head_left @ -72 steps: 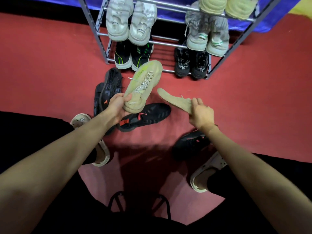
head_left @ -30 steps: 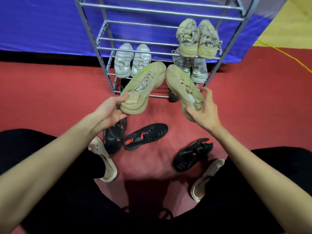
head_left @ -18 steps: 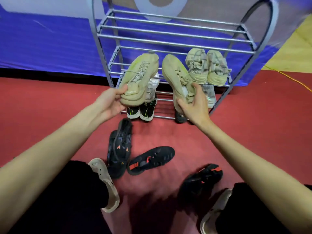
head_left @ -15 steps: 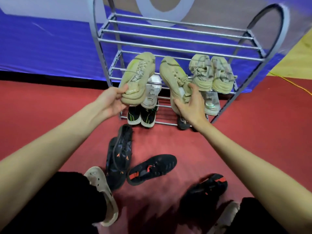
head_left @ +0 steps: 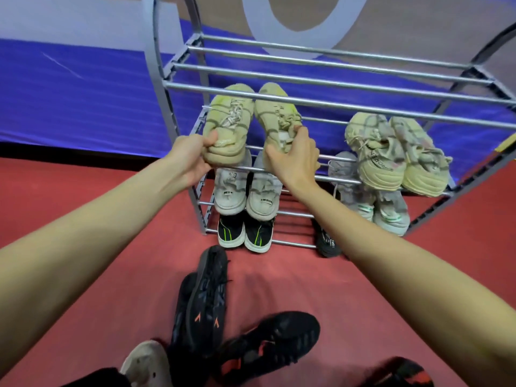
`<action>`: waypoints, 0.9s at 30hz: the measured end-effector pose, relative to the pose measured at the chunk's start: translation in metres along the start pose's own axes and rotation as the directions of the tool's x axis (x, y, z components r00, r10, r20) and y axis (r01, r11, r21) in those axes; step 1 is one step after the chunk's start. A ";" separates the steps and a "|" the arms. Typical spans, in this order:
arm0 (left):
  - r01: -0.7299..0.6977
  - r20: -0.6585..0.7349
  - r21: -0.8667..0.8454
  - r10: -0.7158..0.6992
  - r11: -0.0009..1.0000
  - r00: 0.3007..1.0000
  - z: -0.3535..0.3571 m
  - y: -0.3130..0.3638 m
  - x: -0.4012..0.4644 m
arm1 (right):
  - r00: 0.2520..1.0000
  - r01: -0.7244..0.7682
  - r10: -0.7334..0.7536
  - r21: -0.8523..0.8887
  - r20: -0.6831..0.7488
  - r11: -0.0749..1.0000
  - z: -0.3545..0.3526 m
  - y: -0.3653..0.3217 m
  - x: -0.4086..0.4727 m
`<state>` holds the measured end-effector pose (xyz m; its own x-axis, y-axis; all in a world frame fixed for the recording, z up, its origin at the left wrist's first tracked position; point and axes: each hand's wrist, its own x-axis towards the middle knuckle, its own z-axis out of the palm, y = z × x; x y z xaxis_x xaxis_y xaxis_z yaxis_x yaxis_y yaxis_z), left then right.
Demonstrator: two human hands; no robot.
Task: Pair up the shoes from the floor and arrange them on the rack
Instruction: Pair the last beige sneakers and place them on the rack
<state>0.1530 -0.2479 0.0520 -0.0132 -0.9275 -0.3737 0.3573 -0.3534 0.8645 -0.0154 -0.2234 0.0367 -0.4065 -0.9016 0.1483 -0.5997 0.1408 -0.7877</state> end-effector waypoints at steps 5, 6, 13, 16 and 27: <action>0.017 0.011 0.008 -0.017 1.000 1.000 -0.006 0.002 0.019 | 0.997 -0.070 0.070 -0.008 0.014 0.998 0.020 -0.011 0.008; 0.030 0.013 0.018 -0.030 0.999 0.999 -0.006 0.002 0.022 | 0.997 -0.078 0.079 -0.010 0.020 0.997 0.023 -0.013 0.009; 0.036 0.006 0.107 -0.037 0.994 0.999 -0.012 -0.007 0.028 | 0.980 -0.154 0.154 -0.006 0.127 0.988 0.040 -0.016 0.008; 0.010 0.027 0.171 -0.015 0.985 1.000 -0.013 -0.011 0.031 | 0.982 -0.064 0.074 -0.061 0.171 0.996 0.039 -0.006 0.001; -0.111 -0.174 0.705 0.323 0.701 0.930 -0.015 -0.032 0.019 | 0.966 0.191 -0.168 -0.110 0.195 0.975 0.037 0.019 -0.004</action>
<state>0.1554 -0.2529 0.0122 0.2658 -0.9557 -0.1268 -0.4064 -0.2303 0.8842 0.0003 -0.2323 -0.0007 -0.1578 -0.9746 0.1587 -0.7389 0.0099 -0.6738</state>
